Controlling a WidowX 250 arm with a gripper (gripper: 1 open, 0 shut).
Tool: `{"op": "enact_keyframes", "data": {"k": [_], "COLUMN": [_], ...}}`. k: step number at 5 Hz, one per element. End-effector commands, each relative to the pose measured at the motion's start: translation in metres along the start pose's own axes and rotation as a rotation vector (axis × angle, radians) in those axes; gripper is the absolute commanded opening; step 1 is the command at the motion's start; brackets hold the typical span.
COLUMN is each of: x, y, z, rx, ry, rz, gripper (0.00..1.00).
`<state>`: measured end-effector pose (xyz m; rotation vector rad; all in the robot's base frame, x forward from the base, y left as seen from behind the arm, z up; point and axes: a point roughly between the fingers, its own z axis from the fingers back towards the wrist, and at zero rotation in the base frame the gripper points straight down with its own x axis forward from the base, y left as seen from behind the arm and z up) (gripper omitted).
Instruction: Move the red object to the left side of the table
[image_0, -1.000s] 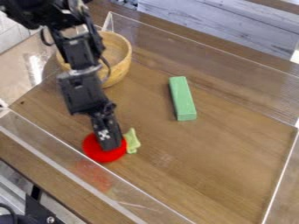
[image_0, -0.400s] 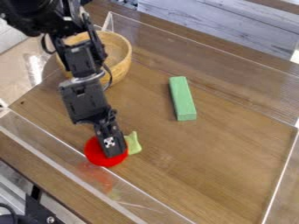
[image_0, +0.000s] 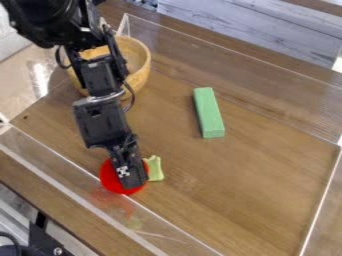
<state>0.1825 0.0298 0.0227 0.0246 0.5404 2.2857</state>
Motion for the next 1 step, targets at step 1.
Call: {"op": "enact_keyframes", "data": {"k": [1], "x": [0.0110], "y": [-0.0100], "z": [0.0044], "rx": [-0.002], "ry": [-0.015], "rz": [-0.034], "gripper": [0.00]}}
